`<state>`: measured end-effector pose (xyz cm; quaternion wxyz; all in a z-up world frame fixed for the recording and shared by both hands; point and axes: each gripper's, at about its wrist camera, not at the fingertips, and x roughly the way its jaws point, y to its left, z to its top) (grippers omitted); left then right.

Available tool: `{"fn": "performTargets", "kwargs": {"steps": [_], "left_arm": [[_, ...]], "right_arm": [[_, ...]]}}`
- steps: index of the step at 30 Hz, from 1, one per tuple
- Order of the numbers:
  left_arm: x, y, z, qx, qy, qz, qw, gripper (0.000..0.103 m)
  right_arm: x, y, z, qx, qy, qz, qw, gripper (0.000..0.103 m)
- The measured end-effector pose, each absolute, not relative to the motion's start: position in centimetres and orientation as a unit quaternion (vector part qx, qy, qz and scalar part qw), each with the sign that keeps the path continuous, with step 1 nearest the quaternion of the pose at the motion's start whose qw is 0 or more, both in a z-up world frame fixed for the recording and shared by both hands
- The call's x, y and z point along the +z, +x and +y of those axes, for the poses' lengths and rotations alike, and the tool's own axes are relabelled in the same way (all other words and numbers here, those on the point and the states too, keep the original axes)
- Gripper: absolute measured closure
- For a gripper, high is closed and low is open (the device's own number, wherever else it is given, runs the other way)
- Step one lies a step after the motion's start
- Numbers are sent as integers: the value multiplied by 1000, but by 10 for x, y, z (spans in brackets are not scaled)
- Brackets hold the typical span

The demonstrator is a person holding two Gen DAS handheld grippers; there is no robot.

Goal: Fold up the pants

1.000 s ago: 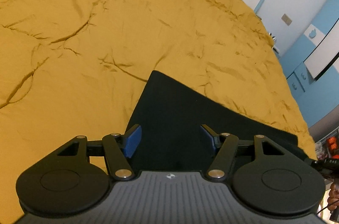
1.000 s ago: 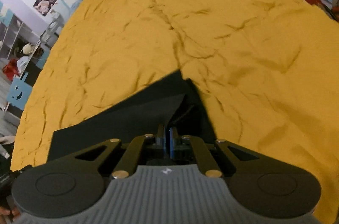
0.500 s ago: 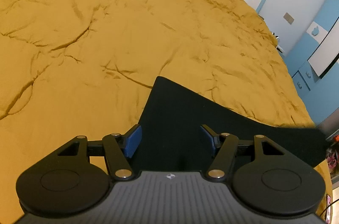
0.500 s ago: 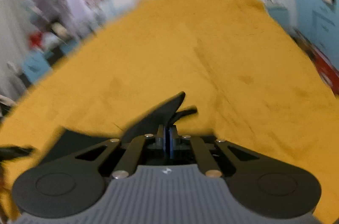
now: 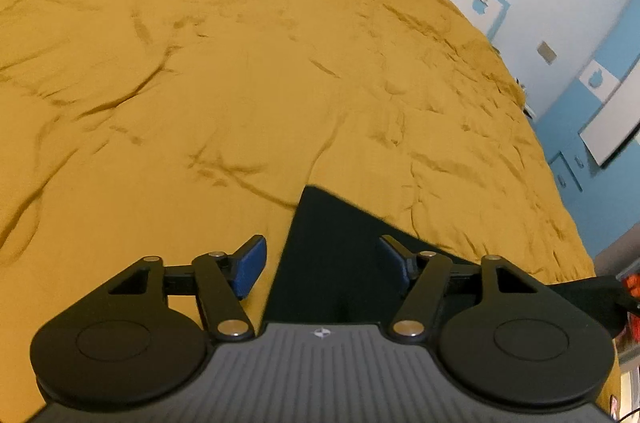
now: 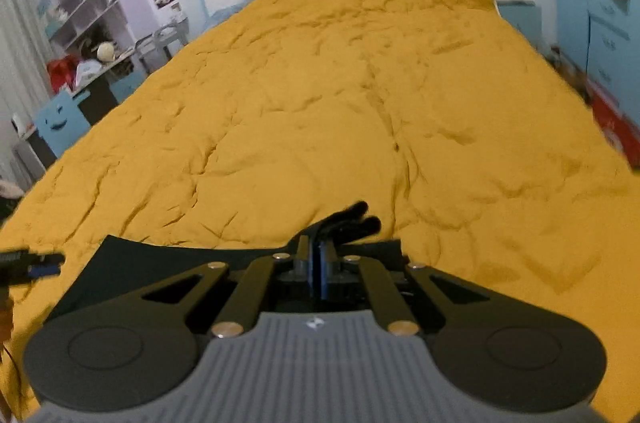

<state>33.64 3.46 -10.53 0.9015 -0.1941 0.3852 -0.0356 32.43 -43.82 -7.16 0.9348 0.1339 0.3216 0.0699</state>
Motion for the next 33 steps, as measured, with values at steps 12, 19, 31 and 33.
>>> {"fn": "performTargets", "kwargs": {"steps": [12,19,31,33], "left_arm": [[-154,407,35,-87,-198,436,873,82],[-149,378,61,-107,-253,355,894,94],[-162,385,60,-87,-234,378,892,91],[-161,384,61,-74,-234,384,890,82]], "right_arm": [[-105,323,-456,39,179,366,912,103],[-68,307,-450,107,180,270,940,103],[-155,340,-463,18,207,361,909,103],[-152,339,-461,15,209,358,910,103]]}}
